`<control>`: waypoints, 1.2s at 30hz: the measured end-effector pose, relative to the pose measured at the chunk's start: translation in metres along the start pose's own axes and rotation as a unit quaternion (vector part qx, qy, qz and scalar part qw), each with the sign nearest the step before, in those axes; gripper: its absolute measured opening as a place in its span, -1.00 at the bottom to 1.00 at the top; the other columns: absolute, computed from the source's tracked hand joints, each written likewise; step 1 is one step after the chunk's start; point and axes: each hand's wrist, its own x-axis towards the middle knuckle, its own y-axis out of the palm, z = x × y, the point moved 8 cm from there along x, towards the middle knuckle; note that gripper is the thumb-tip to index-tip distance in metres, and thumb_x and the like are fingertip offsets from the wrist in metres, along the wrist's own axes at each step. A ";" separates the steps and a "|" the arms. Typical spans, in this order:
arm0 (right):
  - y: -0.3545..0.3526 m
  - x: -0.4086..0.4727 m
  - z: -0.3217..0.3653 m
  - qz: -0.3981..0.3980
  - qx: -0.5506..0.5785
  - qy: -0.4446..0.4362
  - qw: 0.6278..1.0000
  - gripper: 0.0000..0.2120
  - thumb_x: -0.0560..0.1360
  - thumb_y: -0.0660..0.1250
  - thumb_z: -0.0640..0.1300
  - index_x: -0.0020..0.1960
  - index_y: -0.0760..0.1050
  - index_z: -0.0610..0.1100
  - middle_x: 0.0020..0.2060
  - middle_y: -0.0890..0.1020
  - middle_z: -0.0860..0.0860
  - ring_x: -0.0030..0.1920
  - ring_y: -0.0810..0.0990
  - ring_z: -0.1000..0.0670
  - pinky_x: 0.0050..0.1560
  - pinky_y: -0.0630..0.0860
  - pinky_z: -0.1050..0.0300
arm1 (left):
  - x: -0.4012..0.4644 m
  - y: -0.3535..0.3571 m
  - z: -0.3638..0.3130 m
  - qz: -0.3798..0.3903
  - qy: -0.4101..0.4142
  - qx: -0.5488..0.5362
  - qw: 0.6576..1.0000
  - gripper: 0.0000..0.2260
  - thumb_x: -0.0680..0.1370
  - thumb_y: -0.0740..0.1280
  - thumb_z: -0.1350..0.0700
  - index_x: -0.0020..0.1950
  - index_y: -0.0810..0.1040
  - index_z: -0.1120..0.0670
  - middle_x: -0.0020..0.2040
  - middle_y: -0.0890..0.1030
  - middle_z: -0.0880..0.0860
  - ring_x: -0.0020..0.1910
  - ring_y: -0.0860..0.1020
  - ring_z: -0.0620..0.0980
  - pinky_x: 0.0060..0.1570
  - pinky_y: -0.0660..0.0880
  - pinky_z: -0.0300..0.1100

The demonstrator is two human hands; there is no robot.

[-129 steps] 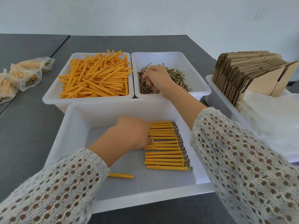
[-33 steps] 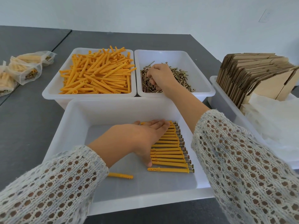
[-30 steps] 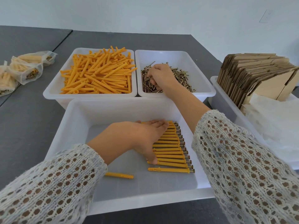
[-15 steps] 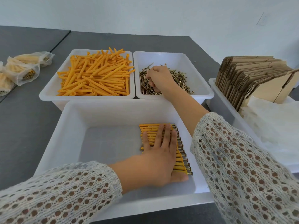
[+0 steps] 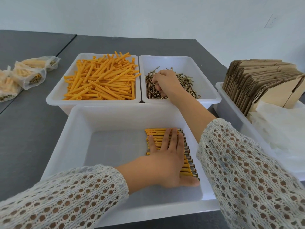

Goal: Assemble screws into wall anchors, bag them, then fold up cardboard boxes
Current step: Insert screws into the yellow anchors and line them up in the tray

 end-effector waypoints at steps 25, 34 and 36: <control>0.000 0.001 -0.001 0.004 0.002 0.004 1.000 -0.79 0.52 0.18 -0.29 -0.26 0.45 -0.12 -0.48 0.45 -0.02 -0.58 0.27 0.09 -0.57 0.24 0.29 | -0.012 -0.019 -0.003 0.014 -0.073 -0.161 0.984 0.02 0.50 0.17 -0.43 0.52 -0.49 0.03 0.47 -0.58 0.02 0.51 -0.46 0.13 0.37 0.01 0.50; 0.000 0.001 -0.001 0.002 -0.001 0.005 1.000 -0.79 0.52 0.18 -0.28 -0.26 0.45 -0.12 -0.48 0.45 -0.02 -0.58 0.28 0.09 -0.57 0.26 0.30 | -0.013 -0.022 -0.002 0.011 -0.059 -0.182 0.981 0.09 0.48 0.30 -0.37 0.52 -0.50 0.03 0.48 -0.58 0.06 0.52 -0.45 0.14 0.39 0.02 0.50; 0.000 0.001 -0.001 0.002 -0.002 0.003 1.000 -0.79 0.52 0.18 -0.29 -0.26 0.45 -0.12 -0.48 0.45 -0.02 -0.59 0.27 0.10 -0.57 0.25 0.29 | -0.012 -0.024 -0.001 0.013 -0.058 -0.182 0.982 0.10 0.47 0.31 -0.37 0.52 -0.49 0.05 0.49 -0.56 0.08 0.52 -0.45 0.16 0.41 0.01 0.47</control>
